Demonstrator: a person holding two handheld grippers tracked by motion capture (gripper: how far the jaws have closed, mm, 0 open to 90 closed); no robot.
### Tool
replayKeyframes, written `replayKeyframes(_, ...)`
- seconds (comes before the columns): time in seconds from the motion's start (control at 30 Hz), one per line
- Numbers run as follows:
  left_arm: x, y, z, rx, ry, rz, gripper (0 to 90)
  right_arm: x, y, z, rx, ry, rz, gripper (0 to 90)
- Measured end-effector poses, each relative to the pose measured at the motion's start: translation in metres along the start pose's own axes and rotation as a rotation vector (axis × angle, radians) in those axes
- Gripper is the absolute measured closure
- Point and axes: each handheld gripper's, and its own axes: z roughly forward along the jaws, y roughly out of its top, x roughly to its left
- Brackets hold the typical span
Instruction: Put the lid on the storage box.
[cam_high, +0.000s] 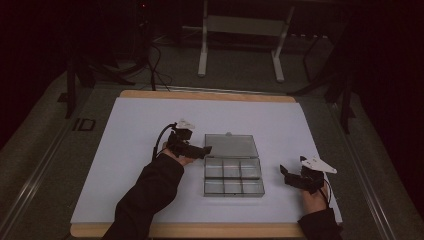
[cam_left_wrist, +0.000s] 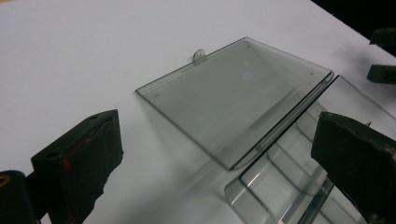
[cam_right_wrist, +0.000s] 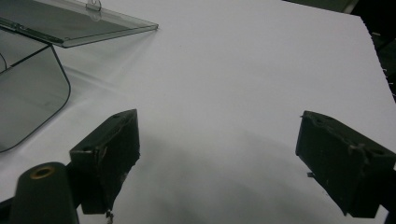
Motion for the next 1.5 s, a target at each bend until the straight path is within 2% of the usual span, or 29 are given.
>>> replayKeyframes(0.03,0.000,0.000,0.000,0.000,0.000,0.000,3.3,0.000,0.000,0.000,0.000,0.001,-0.001,13.4)
replayKeyframes(0.07,0.003,0.004,0.006,0.006,-0.016,-0.031,3.3,0.000,0.000,0.000,0.000,0.000,0.000,13.4)
replayKeyframes(0.13,0.005,0.006,0.011,0.009,-0.026,-0.049,3.3,0.000,0.000,0.000,-0.001,0.000,0.001,13.4)
replayKeyframes(0.4,0.008,0.013,0.032,0.044,-0.005,-0.091,3.3,0.000,0.000,0.000,-0.002,0.001,-0.002,13.4)
replayKeyframes(0.57,0.010,0.011,0.042,0.079,-0.016,-0.118,3.3,0.000,0.000,0.000,-0.001,0.001,-0.006,13.5)
replayKeyframes(0.77,0.015,0.004,0.053,0.110,-0.037,-0.186,5.9,0.000,0.000,0.000,0.000,0.002,-0.004,13.5)
replayKeyframes(0.83,0.016,0.003,0.055,0.115,-0.036,-0.194,7.8,0.000,0.000,0.000,0.002,0.002,-0.004,13.5)
replayKeyframes(0.93,0.018,-0.001,0.059,0.121,-0.069,-0.235,11.5,0.000,0.000,0.001,0.004,0.000,-0.009,13.5)
replayKeyframes(1.0,0.017,-0.002,0.062,0.136,-0.070,-0.241,13.2,0.001,0.000,0.001,0.004,0.001,-0.009,13.5)
replayKeyframes(1.13,0.016,-0.005,0.065,0.143,-0.110,-0.267,14.8,0.000,0.000,0.001,0.002,0.002,-0.007,13.5)
replayKeyframes(1.23,0.016,-0.007,0.067,0.163,-0.126,-0.282,15.3,0.001,0.000,0.001,0.004,0.002,-0.009,13.5)
replayKeyframes(1.4,0.015,-0.010,0.069,0.177,-0.141,-0.274,17.6,0.001,0.000,0.001,0.005,0.002,-0.008,13.6)
replayKeyframes(1.5,0.017,-0.012,0.069,0.170,-0.187,-0.293,25.6,0.001,0.000,0.001,0.011,0.001,-0.016,13.6)
